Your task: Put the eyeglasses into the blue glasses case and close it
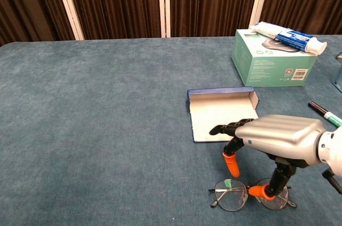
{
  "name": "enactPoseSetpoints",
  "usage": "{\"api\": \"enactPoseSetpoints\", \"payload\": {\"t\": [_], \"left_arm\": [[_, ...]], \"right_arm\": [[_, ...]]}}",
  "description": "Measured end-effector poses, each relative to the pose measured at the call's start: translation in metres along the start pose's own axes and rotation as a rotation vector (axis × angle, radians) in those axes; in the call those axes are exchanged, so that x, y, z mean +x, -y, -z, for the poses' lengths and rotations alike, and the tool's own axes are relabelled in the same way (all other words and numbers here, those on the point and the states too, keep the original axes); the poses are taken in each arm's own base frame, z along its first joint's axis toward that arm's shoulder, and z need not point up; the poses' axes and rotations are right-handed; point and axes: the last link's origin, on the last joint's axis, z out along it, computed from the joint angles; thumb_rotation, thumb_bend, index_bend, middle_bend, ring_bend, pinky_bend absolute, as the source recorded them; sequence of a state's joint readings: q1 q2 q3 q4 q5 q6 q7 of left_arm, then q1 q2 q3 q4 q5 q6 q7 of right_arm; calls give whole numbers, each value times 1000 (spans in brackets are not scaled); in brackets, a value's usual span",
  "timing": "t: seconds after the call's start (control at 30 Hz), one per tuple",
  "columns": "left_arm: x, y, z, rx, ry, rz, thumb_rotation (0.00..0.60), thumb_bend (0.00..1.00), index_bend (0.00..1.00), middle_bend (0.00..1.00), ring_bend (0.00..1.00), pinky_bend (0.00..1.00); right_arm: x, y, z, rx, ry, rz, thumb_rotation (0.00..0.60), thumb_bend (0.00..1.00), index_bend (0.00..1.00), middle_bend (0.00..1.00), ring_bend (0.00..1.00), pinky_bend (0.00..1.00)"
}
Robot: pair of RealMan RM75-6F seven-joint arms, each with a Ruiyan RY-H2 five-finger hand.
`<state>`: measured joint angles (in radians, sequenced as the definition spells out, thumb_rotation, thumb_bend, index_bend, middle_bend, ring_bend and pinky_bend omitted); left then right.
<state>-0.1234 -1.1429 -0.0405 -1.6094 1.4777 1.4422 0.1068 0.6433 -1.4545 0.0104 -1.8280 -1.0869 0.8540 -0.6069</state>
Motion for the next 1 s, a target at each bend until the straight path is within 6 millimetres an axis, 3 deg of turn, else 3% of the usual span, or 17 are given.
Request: {"api": "enactPoseSetpoints", "payload": {"t": [0.37, 1.0], "left_arm": [[1, 1, 0, 3, 1, -2, 600, 0, 0, 0, 0, 0], [1, -1, 0, 0, 4, -3, 600, 0, 0, 0, 0, 0]], "right_arm": [[-10, 2, -5, -13, 23, -5, 600, 255, 520, 0, 0, 0], [-8, -5, -2, -23, 1, 10, 600, 372, 622, 0, 0, 0]]}}
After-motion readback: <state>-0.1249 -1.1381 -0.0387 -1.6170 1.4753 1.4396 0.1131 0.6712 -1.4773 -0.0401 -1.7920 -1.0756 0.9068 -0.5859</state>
